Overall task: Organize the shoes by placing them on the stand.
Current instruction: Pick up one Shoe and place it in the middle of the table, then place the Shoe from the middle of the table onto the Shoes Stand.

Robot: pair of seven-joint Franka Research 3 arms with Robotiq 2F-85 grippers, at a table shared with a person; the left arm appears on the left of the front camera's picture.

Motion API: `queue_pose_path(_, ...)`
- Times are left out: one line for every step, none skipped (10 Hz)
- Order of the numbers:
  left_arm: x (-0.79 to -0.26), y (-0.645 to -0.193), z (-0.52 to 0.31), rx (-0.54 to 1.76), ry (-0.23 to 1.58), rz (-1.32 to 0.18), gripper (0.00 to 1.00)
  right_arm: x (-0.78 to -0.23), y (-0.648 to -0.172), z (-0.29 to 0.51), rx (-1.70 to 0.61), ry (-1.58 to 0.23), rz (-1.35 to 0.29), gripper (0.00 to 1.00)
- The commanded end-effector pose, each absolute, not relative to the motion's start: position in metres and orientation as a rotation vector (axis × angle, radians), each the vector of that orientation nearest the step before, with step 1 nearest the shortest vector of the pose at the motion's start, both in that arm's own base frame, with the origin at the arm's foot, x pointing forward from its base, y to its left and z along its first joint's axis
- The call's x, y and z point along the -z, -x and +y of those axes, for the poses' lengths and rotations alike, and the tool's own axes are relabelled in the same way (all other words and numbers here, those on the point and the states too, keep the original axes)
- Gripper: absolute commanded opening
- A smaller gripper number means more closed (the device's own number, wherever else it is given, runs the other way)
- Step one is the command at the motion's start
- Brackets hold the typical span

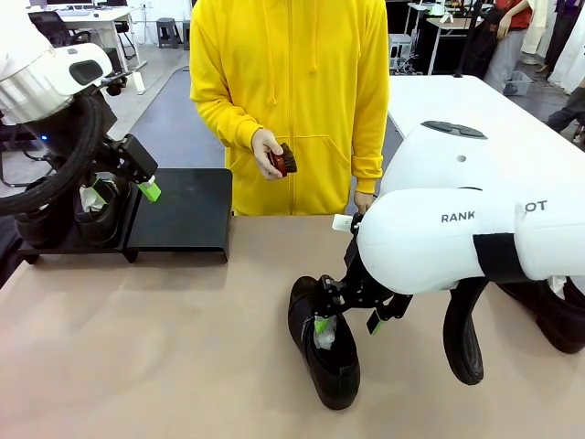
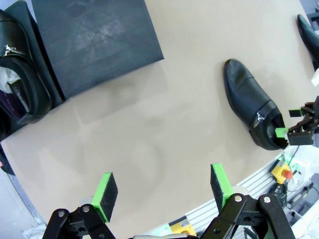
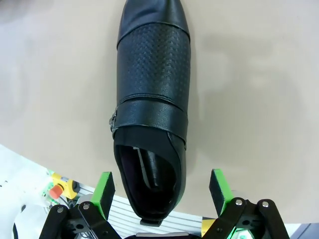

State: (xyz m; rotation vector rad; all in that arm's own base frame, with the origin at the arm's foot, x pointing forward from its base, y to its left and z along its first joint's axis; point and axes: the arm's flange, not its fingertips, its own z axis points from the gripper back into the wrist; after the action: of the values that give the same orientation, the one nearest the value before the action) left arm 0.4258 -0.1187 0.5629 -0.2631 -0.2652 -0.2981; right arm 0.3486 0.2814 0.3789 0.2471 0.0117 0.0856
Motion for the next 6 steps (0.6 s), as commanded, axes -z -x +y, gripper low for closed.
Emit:
queue_pose_path(-0.5635, -0.4243, -0.1177, 0.296, 0.28, -0.273, 0.96, -0.3782, -0.3514, 0.2831, -0.079, -0.256, 0.008, 1.0)
queue_pose_path(-0.5635, -0.4243, -0.1177, 0.296, 0.28, -0.273, 0.96, -0.3782, -0.3514, 0.2831, -0.079, -0.256, 0.008, 1.0)
queue_pose_path(-0.5635, -0.4243, -0.1177, 0.296, 0.28, -0.273, 0.96, -0.3782, -0.3514, 0.2831, -0.079, -0.256, 0.008, 1.0)
queue_pose_path(-0.5635, -0.4243, -0.1177, 0.296, 0.28, -0.273, 0.96, -0.3782, -0.3514, 0.2831, -0.079, -0.256, 0.008, 1.0)
queue_pose_path(-0.5635, -0.4243, -0.1177, 0.296, 0.28, -0.273, 0.96, -0.3782, -0.3514, 0.2831, -0.079, -0.256, 0.008, 1.0)
queue_pose_path(-0.5635, -0.4243, -0.1177, 0.296, 0.28, -0.273, 0.96, -0.3782, -0.3514, 0.2831, -0.079, -0.256, 0.008, 1.0)
